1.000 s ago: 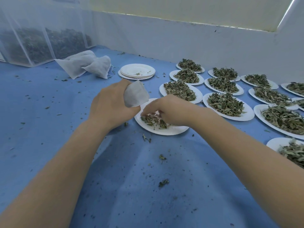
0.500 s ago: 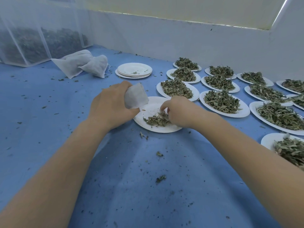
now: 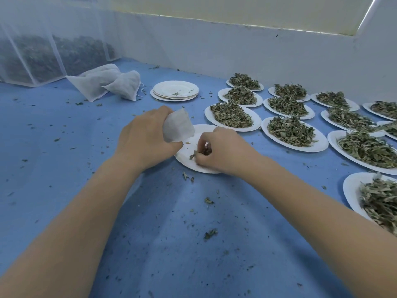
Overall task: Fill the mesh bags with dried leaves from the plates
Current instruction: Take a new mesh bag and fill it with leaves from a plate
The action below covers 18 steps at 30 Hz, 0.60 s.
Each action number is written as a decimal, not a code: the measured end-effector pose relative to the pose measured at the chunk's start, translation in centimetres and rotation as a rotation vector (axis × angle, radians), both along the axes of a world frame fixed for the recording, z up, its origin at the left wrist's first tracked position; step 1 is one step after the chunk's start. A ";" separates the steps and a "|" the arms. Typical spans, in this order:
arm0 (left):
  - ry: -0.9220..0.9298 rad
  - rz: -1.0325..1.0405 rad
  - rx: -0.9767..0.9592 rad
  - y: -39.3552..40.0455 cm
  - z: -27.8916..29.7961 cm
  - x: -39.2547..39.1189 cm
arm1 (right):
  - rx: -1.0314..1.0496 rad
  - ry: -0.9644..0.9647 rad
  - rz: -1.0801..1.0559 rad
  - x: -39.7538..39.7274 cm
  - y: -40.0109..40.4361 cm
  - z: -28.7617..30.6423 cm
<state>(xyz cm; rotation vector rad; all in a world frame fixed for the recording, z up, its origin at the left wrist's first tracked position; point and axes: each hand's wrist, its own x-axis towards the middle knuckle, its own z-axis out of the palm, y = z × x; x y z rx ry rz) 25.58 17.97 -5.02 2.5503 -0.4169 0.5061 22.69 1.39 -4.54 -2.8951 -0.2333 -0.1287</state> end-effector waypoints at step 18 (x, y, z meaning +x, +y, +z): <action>-0.046 -0.054 0.037 -0.4 -0.2 0.0 | 0.369 -0.005 0.113 0.6 -0.8 5.8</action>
